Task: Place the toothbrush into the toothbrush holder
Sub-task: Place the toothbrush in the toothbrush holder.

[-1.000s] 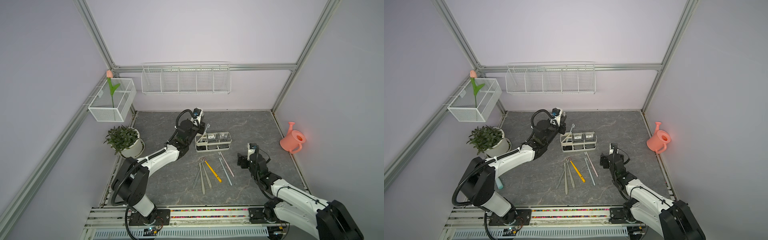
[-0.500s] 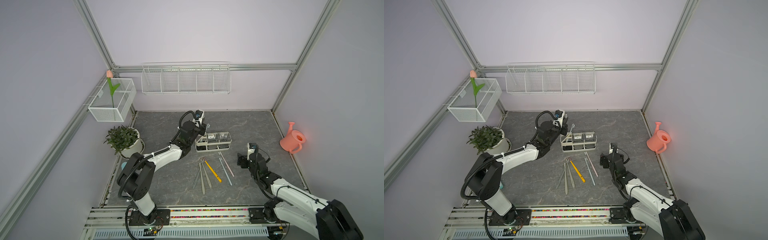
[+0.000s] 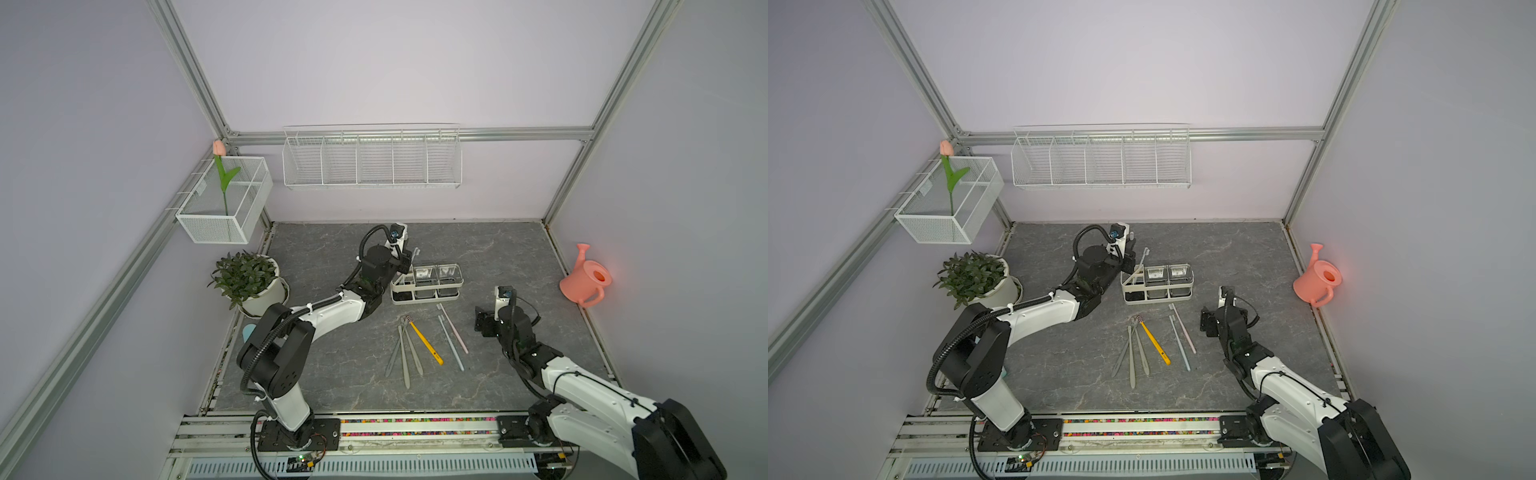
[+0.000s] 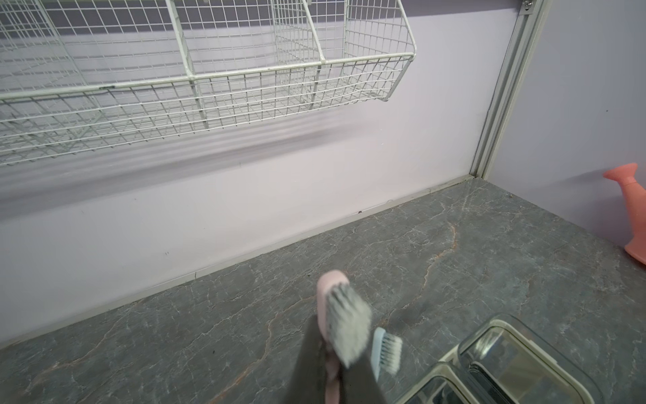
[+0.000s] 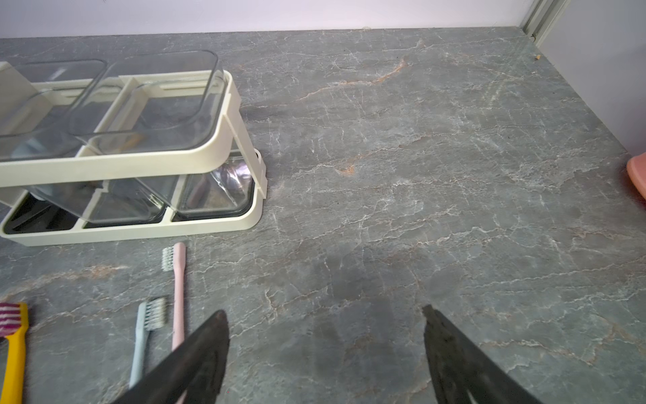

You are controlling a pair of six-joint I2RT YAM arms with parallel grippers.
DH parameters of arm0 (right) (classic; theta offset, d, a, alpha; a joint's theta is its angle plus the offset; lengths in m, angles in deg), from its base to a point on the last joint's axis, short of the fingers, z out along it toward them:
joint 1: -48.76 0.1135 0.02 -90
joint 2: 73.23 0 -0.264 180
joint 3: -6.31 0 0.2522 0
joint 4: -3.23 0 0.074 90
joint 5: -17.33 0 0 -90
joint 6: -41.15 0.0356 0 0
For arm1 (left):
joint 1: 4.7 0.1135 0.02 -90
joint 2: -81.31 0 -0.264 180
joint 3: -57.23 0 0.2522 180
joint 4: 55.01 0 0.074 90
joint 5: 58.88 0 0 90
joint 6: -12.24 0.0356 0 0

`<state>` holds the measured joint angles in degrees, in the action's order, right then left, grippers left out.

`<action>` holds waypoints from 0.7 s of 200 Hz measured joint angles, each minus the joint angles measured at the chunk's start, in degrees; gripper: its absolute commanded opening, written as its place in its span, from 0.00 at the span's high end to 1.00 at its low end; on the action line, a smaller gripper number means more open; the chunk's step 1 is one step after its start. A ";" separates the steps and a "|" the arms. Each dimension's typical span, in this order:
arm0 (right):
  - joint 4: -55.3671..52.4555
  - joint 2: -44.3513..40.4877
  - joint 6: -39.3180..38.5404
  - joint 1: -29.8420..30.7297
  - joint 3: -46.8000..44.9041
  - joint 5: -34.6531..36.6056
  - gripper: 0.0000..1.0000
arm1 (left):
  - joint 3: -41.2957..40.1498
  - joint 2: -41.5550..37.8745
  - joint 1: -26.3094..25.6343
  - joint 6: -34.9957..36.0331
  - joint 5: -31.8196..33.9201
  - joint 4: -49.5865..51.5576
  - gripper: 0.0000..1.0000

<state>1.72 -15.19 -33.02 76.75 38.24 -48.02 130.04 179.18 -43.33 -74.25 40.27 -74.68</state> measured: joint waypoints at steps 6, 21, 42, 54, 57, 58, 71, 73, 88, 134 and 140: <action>-0.04 0.00 0.00 0.00 0.02 -0.02 0.11 | -0.20 0.00 0.00 -0.17 0.02 -0.13 1.00; -0.28 0.00 0.00 0.00 0.13 0.00 0.11 | -0.59 0.00 0.00 -0.81 0.02 -0.26 1.00; -0.42 0.00 0.00 0.00 0.26 0.00 0.11 | -1.20 0.09 0.00 -1.75 0.02 -0.72 1.00; -0.50 0.00 0.00 0.00 0.28 0.00 0.11 | -1.27 0.37 0.00 -2.27 0.02 -0.94 1.00; -0.52 0.00 0.00 0.00 0.28 0.00 0.11 | -1.27 0.48 0.00 -2.43 0.00 -1.03 1.00; -0.52 0.00 0.00 0.00 0.28 0.00 0.11 | -1.27 0.52 0.00 -2.47 0.00 -1.05 1.00; -0.63 0.00 0.00 0.00 0.28 0.00 0.11 | -1.38 0.92 0.00 -3.06 -0.02 -1.16 1.00; -0.66 0.00 0.00 0.00 0.28 0.00 0.11 | -1.40 0.94 0.00 -3.15 -0.02 -1.18 1.00; -0.83 0.00 0.00 0.00 0.28 0.00 0.11 | -1.73 1.16 0.00 -3.87 -0.02 -1.29 1.00; -0.83 0.00 0.00 0.00 0.28 0.00 0.11 | -2.25 1.79 0.00 -4.87 0.00 -1.90 1.00; -0.83 0.00 0.00 0.00 0.28 0.00 0.11 | -2.29 1.88 0.00 -5.01 -0.02 -1.97 1.00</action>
<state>0.89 -15.19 -33.02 76.75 38.53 -48.02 127.74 181.06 -43.33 -79.26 40.25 -76.65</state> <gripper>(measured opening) 0.886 0.079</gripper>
